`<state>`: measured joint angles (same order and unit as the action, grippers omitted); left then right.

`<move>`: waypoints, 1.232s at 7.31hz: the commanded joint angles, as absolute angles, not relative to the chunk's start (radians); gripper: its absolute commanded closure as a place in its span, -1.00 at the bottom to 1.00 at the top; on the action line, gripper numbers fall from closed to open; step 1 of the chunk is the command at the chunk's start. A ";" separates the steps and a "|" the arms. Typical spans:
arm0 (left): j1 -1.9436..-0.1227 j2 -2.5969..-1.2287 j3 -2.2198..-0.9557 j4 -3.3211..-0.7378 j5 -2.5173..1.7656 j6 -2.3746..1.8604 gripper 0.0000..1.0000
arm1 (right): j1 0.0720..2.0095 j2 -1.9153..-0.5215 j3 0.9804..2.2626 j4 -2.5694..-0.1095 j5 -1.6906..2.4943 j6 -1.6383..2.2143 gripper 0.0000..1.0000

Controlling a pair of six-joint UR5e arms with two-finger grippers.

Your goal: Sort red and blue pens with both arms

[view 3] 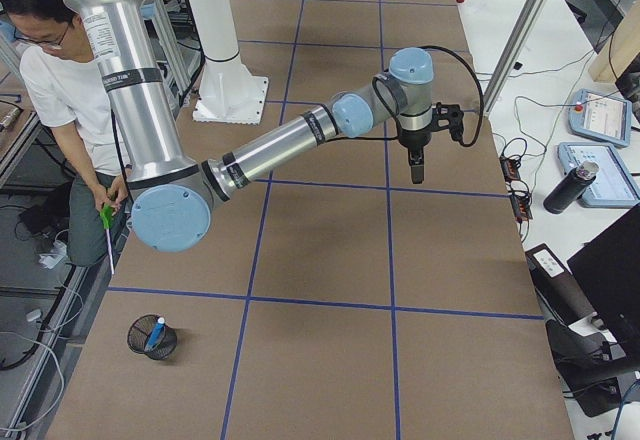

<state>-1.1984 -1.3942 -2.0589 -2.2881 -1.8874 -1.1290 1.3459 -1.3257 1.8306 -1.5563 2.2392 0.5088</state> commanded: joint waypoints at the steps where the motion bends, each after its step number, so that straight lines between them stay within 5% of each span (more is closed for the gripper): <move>1: -1.376 -1.155 -1.976 -2.615 -1.885 -1.134 1.00 | 1.387 -1.399 1.842 -1.559 2.262 0.407 -1.00; 4: -1.555 -1.060 -1.587 -3.219 -1.879 -1.124 1.00 | 1.390 -1.397 1.845 -1.559 2.270 0.407 -1.00; 7: -1.647 -0.877 -1.574 -3.321 -1.881 -1.032 1.00 | 1.390 -1.402 1.850 -1.560 2.270 0.407 -1.00; 9: -1.647 -0.800 -1.458 -3.440 -1.882 -0.974 1.00 | 1.390 -1.402 1.850 -1.560 2.269 0.407 -1.00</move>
<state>-1.6435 -0.8481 -1.5212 -3.3597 -1.8814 -1.0147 1.3898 -1.4017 1.8498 -1.5592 2.2700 0.4065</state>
